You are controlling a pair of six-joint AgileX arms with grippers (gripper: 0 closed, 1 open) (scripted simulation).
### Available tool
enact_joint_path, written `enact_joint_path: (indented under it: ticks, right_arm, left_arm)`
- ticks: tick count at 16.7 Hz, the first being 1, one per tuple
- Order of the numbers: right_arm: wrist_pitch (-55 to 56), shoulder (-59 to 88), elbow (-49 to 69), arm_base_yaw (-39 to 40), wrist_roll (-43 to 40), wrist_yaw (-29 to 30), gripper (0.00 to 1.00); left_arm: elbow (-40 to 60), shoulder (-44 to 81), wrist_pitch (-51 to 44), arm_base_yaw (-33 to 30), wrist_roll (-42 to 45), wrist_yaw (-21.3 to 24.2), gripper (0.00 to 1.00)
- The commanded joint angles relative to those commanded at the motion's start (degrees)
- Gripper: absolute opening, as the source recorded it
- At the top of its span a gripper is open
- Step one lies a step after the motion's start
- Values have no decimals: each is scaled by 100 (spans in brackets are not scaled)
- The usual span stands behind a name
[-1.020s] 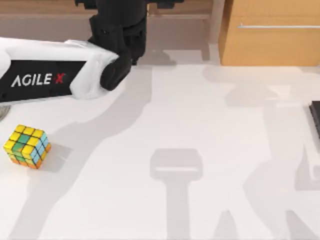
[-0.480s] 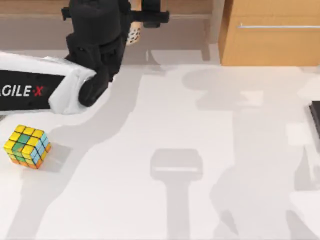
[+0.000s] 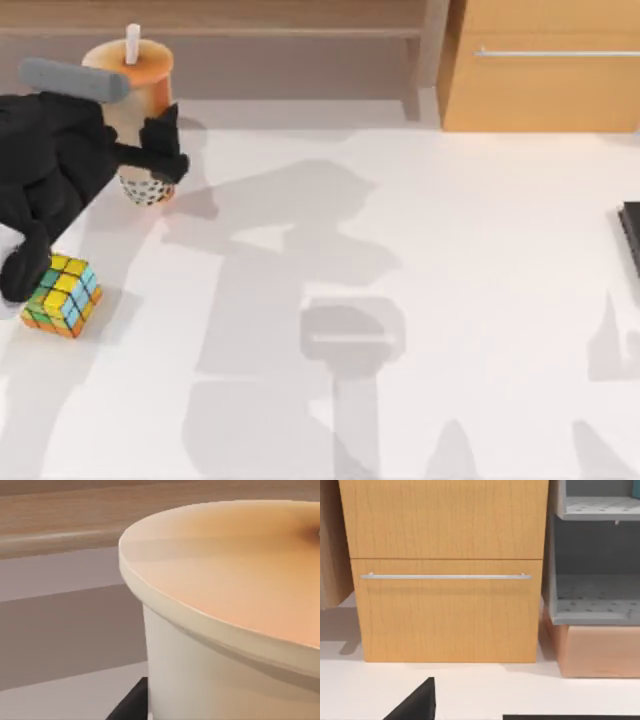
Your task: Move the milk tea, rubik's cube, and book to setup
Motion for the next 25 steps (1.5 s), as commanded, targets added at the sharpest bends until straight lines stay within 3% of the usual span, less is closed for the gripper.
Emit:
enact_joint_path:
  ticks: [4,8,16,25]
  right_arm:
    - [0,0,0,0,0,0,100]
    - [0,0,0,0,0,0,100]
    - [0,0,0,0,0,0,100]
    - [0,0,0,0,0,0,100]
  left_arm:
    - [-271,108,625,1838,-57,498,0]
    - [-430,121,1209,2782,26,1174,0]
    - [-415,164,1356,2874,30,1281,0]
    - [-503,845,2156,2890,15,1308,0]
